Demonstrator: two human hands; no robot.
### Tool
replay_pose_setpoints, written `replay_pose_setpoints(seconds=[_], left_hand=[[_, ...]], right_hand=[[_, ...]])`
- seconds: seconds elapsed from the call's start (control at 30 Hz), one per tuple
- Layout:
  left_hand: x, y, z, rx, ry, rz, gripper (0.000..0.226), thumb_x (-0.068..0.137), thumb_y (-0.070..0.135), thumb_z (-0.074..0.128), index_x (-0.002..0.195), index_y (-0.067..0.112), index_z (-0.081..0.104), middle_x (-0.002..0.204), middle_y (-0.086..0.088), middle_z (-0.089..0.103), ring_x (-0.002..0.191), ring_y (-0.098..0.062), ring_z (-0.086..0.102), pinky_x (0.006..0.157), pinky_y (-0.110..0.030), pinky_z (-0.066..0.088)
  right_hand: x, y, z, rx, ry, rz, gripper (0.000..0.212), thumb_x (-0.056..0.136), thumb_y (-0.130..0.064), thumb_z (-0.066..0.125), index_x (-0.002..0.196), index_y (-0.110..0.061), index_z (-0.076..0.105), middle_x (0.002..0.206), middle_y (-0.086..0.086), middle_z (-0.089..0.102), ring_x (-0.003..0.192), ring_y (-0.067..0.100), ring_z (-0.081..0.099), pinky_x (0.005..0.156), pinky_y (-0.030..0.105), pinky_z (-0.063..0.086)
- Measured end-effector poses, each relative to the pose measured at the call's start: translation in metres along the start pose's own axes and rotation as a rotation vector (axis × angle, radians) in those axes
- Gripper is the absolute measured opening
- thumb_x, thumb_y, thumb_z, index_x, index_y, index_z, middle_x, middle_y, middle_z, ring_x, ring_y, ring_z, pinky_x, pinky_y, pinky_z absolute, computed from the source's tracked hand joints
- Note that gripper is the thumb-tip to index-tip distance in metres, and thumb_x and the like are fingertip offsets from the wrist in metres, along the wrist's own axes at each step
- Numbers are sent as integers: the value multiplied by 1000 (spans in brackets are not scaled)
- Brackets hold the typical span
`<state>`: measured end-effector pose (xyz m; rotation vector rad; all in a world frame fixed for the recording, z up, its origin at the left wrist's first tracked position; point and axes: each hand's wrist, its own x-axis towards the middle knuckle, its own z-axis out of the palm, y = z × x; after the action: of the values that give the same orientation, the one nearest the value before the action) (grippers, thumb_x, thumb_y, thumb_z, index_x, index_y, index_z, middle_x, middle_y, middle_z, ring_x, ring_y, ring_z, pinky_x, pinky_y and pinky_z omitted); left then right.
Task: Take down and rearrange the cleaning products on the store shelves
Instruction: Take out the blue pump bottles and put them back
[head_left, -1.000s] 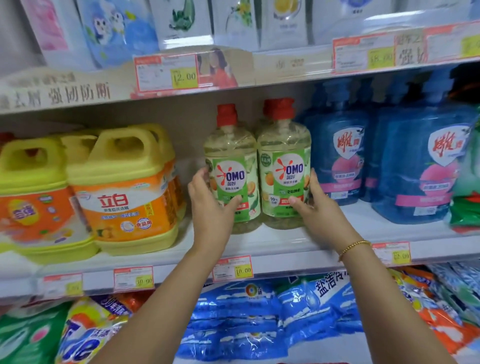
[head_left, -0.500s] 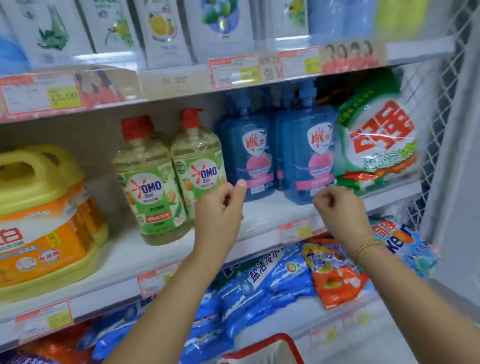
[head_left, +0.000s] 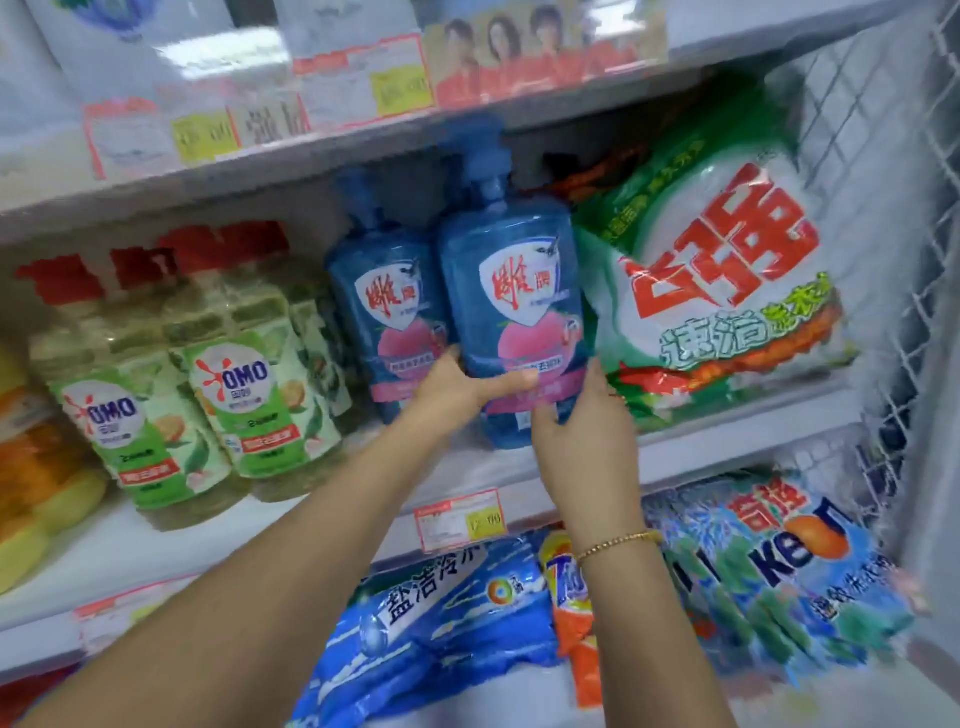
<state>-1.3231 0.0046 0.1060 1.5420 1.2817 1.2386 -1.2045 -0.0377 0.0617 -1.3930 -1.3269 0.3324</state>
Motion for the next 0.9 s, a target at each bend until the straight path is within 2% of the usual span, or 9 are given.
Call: replay_pose_setpoints(seconds=[0.13, 0.2, 0.3, 0.4, 0.5, 0.57, 0.7, 0.8, 0.9], left_hand=[[0, 0, 3, -14, 53, 37, 86, 42, 26, 93, 121, 13, 59, 113, -5, 71, 104, -25, 68, 88, -42, 55], [-2, 5, -4, 6, 64, 28, 85, 47, 16, 92, 124, 12, 56, 113, -5, 71, 102, -24, 69, 83, -38, 57], [-8, 17, -14, 64, 61, 12, 77, 52, 17, 86, 122, 18, 55, 109, 0, 72, 95, -18, 71, 77, -31, 58], [-14, 27, -18, 117, 75, -15, 68, 60, 11, 87, 120, 21, 57, 108, 2, 73, 93, -15, 71, 75, -30, 58], [-15, 35, -19, 176, 54, -62, 84, 48, 25, 95, 123, 25, 56, 110, 3, 72, 99, -19, 70, 77, -36, 58], [-16, 37, -19, 160, 61, -72, 84, 43, 29, 94, 118, 28, 56, 108, 5, 73, 98, -18, 70, 69, -29, 57], [-24, 25, -22, 32, 50, -48, 80, 51, 14, 90, 123, 17, 57, 110, 0, 72, 95, -18, 71, 68, -27, 56], [-33, 13, -32, -106, 97, -48, 85, 53, 10, 90, 129, 10, 53, 113, -5, 71, 94, -18, 71, 69, -29, 57], [-39, 7, -39, -183, 109, -23, 76, 58, 8, 79, 129, 7, 53, 116, -9, 69, 89, -17, 72, 66, -26, 57]], right_hand=[[4, 2, -7, -15, -52, 0, 60, 87, -19, 54, 141, -7, 32, 123, 18, 57, 111, 33, 53, 88, 37, 41], [2, 3, -18, 61, -91, -16, 64, 89, -23, 55, 147, -15, 26, 120, 14, 60, 106, 31, 57, 85, 37, 43], [0, -1, -32, 243, -186, -23, 74, 91, -28, 55, 150, -27, 11, 116, 8, 61, 101, 25, 58, 86, 35, 46], [-5, -11, -29, 354, -240, -1, 80, 91, -34, 55, 151, -27, 2, 127, 10, 53, 115, 26, 50, 93, 34, 40], [-10, -22, -16, 372, -244, 18, 82, 90, -33, 55, 151, -21, 2, 140, 12, 43, 126, 28, 39, 99, 36, 36], [-11, -26, -12, 347, -247, 30, 81, 90, -32, 55, 150, -19, 2, 141, 13, 41, 127, 30, 38, 101, 36, 36], [-13, -22, -13, 307, -287, 67, 80, 88, -27, 56, 150, -12, 8, 138, 15, 44, 125, 32, 40, 103, 42, 37], [-17, -20, -17, 232, -335, 9, 70, 85, -24, 58, 145, -14, 25, 131, 13, 52, 118, 33, 48, 99, 43, 42], [-18, -20, -25, 183, -381, -27, 70, 88, -22, 59, 147, -15, 21, 139, 12, 45, 123, 30, 44, 102, 42, 40]])
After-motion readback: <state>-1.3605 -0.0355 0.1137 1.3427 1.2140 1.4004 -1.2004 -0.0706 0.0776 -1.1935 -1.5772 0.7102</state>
